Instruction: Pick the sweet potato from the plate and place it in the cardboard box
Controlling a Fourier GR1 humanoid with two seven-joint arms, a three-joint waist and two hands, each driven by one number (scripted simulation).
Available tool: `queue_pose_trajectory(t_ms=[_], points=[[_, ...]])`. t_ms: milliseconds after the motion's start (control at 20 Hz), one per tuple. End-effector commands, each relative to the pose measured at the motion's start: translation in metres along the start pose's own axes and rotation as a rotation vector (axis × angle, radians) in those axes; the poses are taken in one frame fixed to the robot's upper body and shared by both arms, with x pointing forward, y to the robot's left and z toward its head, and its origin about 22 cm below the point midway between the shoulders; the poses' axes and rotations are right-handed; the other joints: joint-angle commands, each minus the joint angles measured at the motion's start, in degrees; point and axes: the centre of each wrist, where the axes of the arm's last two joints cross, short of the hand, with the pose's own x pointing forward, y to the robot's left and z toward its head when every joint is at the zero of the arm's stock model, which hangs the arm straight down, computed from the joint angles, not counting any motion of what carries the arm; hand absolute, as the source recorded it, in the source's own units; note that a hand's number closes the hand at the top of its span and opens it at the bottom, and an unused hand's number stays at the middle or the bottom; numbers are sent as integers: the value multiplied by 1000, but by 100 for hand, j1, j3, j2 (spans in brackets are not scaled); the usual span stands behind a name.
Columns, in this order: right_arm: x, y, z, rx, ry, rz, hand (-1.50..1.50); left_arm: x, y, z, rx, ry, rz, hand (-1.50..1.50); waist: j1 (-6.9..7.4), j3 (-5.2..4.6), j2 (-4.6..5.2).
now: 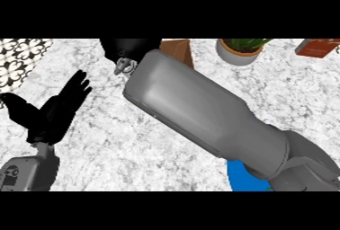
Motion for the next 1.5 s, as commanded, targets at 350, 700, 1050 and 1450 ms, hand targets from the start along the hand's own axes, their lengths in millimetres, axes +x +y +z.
queue_pose_trajectory(t_ms=[350,700,1050,1450], points=[[5,22,-10,7,207,-9,150,-3,15,11,19,8,6,0,-180,18,35],[-19,69,-18,63,228,-44,150,0,12,8,34,-7,-5,0,-183,24,100],[-49,108,-19,279,382,-85,150,1,12,8,48,-1,21,0,-302,33,69],[-53,125,-2,275,307,-248,-150,5,13,6,46,-32,8,0,-213,36,88]])
